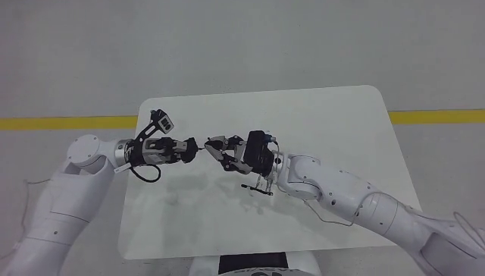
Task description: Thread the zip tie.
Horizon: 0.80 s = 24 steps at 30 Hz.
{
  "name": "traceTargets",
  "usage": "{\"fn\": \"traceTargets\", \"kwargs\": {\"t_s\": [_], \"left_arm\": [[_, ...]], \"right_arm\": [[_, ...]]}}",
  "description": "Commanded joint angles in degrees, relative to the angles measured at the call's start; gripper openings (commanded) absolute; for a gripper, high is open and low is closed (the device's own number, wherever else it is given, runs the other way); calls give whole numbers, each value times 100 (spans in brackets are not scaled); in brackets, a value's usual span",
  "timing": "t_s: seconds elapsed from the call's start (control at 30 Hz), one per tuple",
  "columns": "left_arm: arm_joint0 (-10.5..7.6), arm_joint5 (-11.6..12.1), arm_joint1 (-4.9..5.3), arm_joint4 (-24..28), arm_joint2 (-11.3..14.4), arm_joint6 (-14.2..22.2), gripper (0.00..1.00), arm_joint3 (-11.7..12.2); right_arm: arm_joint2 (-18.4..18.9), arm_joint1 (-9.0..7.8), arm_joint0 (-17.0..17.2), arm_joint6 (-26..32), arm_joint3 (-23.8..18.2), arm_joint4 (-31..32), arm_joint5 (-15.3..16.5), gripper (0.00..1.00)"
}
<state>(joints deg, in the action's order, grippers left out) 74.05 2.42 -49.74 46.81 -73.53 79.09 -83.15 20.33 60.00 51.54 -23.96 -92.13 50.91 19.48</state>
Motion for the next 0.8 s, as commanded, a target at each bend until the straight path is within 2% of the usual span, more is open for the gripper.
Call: {"fn": "traceTargets", "kwargs": {"t_s": [0.0,0.77], "left_arm": [[-11,-9,-2,17,18,21,0,2],[-69,17,-10,24,131,3,0,-10]], "right_arm": [[-24,-7,-19,-22,2,-12,0,0],[-160,-87,-109,-121,-7,22,0,0]]}}
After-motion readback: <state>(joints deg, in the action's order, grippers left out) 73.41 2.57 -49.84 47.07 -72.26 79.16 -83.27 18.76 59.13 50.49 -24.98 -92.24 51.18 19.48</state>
